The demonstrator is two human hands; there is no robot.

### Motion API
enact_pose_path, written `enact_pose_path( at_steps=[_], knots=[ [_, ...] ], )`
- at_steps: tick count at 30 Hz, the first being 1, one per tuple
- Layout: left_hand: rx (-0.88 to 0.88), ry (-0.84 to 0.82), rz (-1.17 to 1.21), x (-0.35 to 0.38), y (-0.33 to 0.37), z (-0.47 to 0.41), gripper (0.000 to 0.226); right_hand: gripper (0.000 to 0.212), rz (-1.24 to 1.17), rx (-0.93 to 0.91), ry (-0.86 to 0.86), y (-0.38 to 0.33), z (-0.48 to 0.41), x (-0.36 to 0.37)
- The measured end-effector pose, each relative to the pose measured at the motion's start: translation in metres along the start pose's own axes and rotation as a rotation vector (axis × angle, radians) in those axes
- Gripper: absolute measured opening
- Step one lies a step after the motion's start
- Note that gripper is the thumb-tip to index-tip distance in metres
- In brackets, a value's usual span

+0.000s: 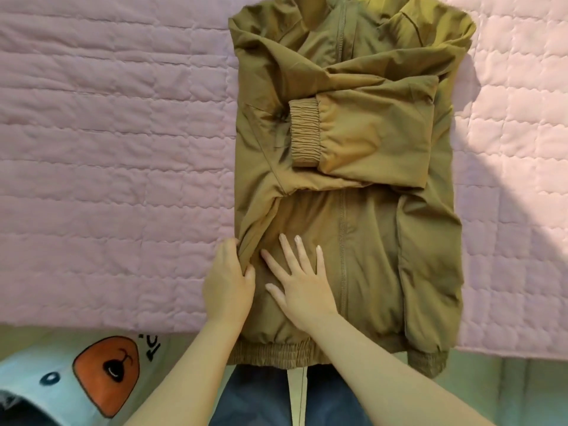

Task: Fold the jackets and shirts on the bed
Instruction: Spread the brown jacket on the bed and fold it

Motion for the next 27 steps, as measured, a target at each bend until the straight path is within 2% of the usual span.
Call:
enact_pose_path(
  at_steps=[2,4,6,8,11,12,14,15,17,18,19,21,23,27],
  knots=[
    [0.009,-0.004,-0.027,0.001,0.001,0.014,0.044,0.057,0.044,-0.015,-0.028,-0.015,0.007,0.012],
    [-0.079,-0.037,-0.039,0.003,-0.017,0.035,0.047,0.057,0.075,-0.053,-0.055,-0.026,0.021,0.026],
    [-0.202,-0.081,-0.04,0.003,-0.046,0.057,0.036,0.057,0.086,-0.1,-0.092,-0.029,0.035,0.039],
    [-0.254,-0.128,-0.067,0.003,-0.062,0.073,0.025,0.057,0.098,-0.126,-0.119,-0.031,0.043,0.046],
    [-0.155,-0.139,-0.095,0.002,-0.052,0.086,0.016,0.058,0.07,-0.139,-0.133,-0.039,0.054,0.044],
    [-0.063,-0.152,-0.089,0.005,-0.037,0.088,0.02,0.058,-0.013,-0.136,-0.132,-0.041,0.055,0.041],
    [0.107,-0.196,-0.108,0.014,-0.01,0.101,0.033,0.062,-0.402,-0.017,-0.182,-0.038,0.055,0.035],
    [0.166,-0.223,-0.13,0.019,0.0,0.106,0.039,0.059,-0.657,0.123,-0.194,-0.031,0.053,0.029],
    [0.197,-0.303,-0.189,0.033,0.01,0.115,0.049,0.036,-1.172,0.491,-0.112,-0.01,0.056,0.013],
    [0.196,-0.346,-0.23,0.041,0.012,0.119,0.052,0.03,-1.354,0.629,-0.093,-0.002,0.058,0.011],
    [0.202,-0.399,-0.276,0.05,0.012,0.123,0.057,0.033,-1.443,0.705,-0.102,0.002,0.06,0.01],
    [0.202,-0.533,-0.366,0.069,0.006,0.135,0.068,0.036,-1.336,0.652,-0.155,0.007,0.061,0.01],
    [0.138,-0.619,-0.402,0.078,-0.006,0.145,0.074,0.028,-1.023,0.583,-0.247,0.013,0.068,0.024],
    [0.066,-0.78,-0.424,0.088,-0.031,0.159,0.056,0.027,-0.677,0.647,-0.471,0.025,0.095,0.062]
  ],
)
Point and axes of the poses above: each hand's wrist, its own z-axis away from the middle knuckle, its own x-axis out of the palm, y = z × x, the point moved 10 cm from there along -z, towards the middle knuckle, and after that the axes turned 8 degrees about z, right-handed, at the moved point
